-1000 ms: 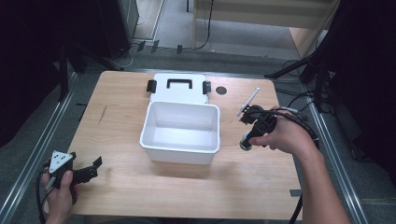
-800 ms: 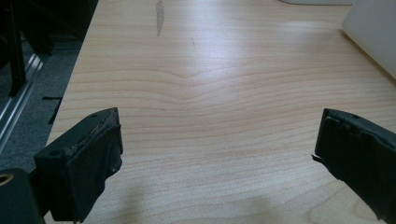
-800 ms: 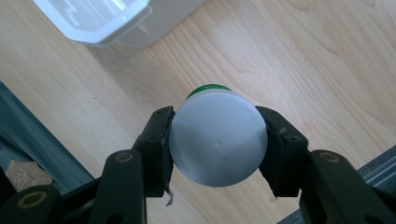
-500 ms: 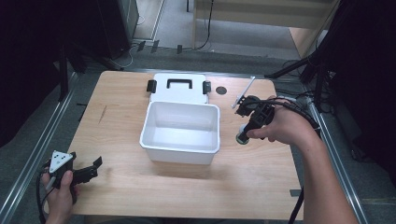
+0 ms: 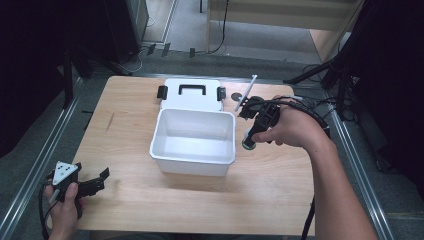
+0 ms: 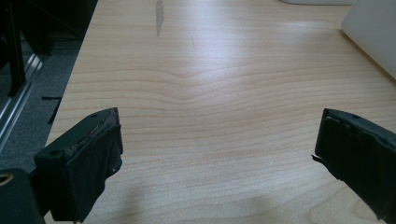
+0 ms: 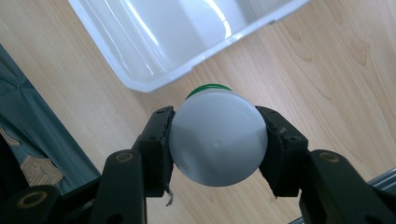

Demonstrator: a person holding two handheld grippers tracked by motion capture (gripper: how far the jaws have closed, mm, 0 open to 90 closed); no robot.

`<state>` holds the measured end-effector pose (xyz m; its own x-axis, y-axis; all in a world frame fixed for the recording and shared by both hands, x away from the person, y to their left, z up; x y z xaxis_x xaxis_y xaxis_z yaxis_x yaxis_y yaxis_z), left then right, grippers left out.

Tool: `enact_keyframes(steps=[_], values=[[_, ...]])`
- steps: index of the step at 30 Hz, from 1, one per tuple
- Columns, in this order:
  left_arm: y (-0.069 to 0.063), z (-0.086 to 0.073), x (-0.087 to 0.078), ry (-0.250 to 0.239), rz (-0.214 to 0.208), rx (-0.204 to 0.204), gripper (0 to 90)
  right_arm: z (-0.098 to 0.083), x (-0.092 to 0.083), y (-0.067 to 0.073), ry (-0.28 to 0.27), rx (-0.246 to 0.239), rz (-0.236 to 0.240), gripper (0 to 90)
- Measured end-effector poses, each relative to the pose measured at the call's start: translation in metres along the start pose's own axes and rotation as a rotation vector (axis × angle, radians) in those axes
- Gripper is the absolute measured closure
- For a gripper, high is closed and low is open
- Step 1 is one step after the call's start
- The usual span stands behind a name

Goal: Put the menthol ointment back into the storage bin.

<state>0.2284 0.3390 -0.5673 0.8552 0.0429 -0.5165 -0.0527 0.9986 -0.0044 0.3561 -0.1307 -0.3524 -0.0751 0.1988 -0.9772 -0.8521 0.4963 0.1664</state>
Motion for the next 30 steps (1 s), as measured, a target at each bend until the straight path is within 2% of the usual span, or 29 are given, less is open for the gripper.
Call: enact_keyframes(steps=[10, 21, 26, 30], values=[[0.0, 0.0, 0.0, 0.001, -0.003, 0.001, 1.6, 0.026, 0.006, 0.01, -0.008, -0.055, 0.008, 51.5], [0.001, 0.0, 0.0, 0.0, -0.005, -0.004, 1.6, 0.045, 0.019, 0.011, -0.014, -0.111, -0.001, 51.5], [0.001, 0.0, 0.0, 0.0, -0.006, -0.003, 1.6, 0.054, 0.028, 0.013, -0.002, -0.152, -0.007, 51.5], [0.001, 0.0, 0.0, 0.0, -0.006, -0.003, 1.6, 0.058, 0.034, 0.013, 0.009, -0.16, -0.007, 51.5]])
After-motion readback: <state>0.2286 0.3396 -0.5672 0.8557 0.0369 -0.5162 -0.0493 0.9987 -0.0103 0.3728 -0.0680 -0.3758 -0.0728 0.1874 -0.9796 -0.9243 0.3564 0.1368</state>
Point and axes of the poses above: each handheld gripper's, and its own axes: x roughly forward along the jaws, z roughly out of its top, y roughly to its left, the point moved 3 cm from there along x, roughly forward along the jaws, and after that the axes turned 11 degrees about z, right-handed, at the moved point
